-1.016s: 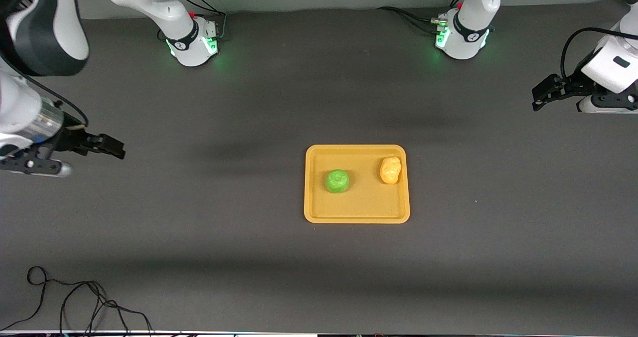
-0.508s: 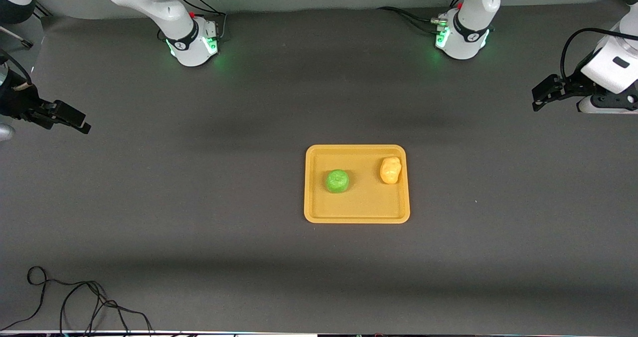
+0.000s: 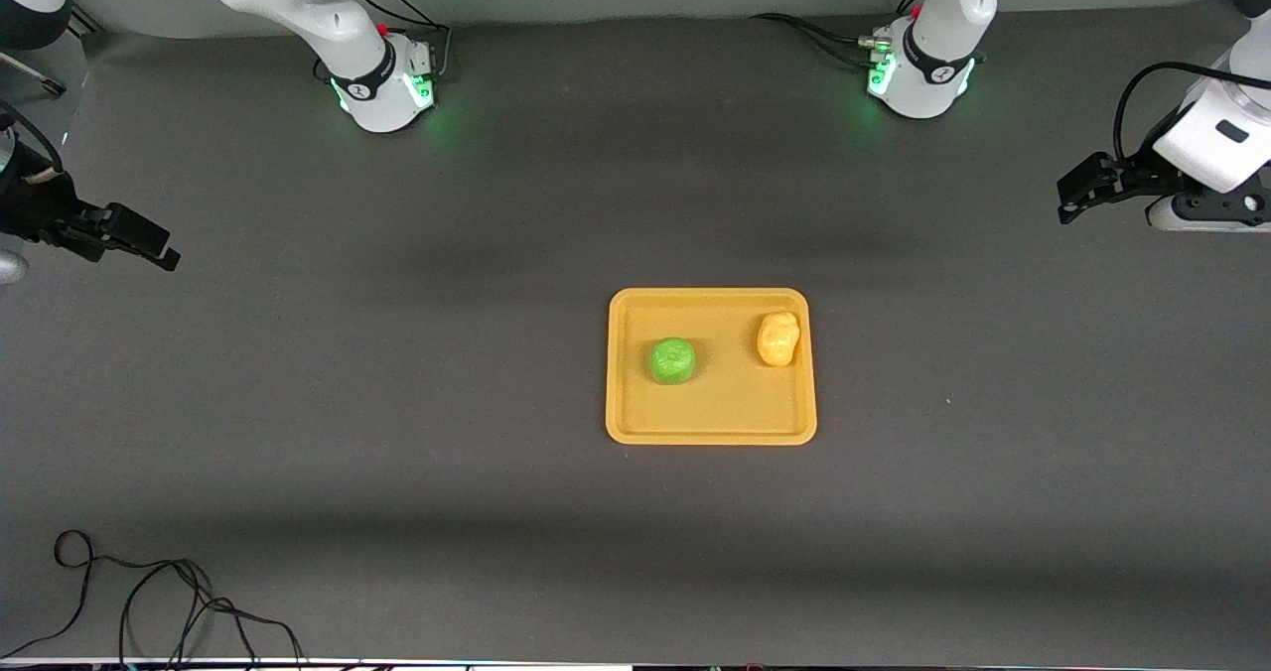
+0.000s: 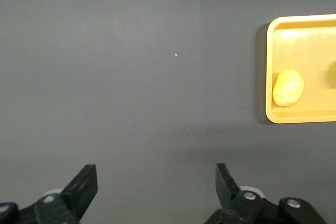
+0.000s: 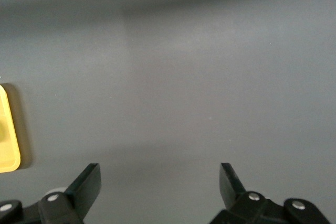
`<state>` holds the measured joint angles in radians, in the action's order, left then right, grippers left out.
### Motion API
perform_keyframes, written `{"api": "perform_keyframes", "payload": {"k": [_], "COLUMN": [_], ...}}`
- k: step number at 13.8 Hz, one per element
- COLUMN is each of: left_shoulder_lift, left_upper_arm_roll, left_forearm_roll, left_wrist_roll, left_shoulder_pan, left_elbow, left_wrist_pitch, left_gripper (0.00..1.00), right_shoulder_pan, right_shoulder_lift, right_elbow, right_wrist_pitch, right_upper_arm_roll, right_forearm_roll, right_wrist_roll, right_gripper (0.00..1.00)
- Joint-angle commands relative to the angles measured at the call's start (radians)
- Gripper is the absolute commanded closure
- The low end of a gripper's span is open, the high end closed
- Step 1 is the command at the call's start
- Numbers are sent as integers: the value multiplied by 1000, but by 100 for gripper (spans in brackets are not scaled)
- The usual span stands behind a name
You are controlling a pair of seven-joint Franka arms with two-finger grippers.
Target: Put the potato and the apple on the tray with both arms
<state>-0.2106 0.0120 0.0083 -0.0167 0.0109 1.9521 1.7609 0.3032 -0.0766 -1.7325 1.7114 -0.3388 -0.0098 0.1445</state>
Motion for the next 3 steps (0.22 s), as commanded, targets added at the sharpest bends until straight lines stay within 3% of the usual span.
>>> {"api": "perform_keyframes", "payload": {"k": [1, 3], "left_shoulder_lift": [2, 5], "left_upper_arm_roll": [8, 8], "left_forearm_roll": [13, 13], "left_wrist_roll": [4, 4], "left_shoulder_pan": [-8, -8], "left_elbow": [-5, -5], "left_wrist_pitch": [-3, 0], "left_gripper": [0, 0], "right_shoulder_pan": [-76, -217], "right_shoulder_lift": [52, 52], "right_elbow": [50, 48], "right_wrist_pitch": [-9, -9], "right_upper_arm_roll": [59, 202], "right_forearm_roll": [1, 7], "right_wrist_roll": [-19, -20], "right_gripper": [0, 0]}}
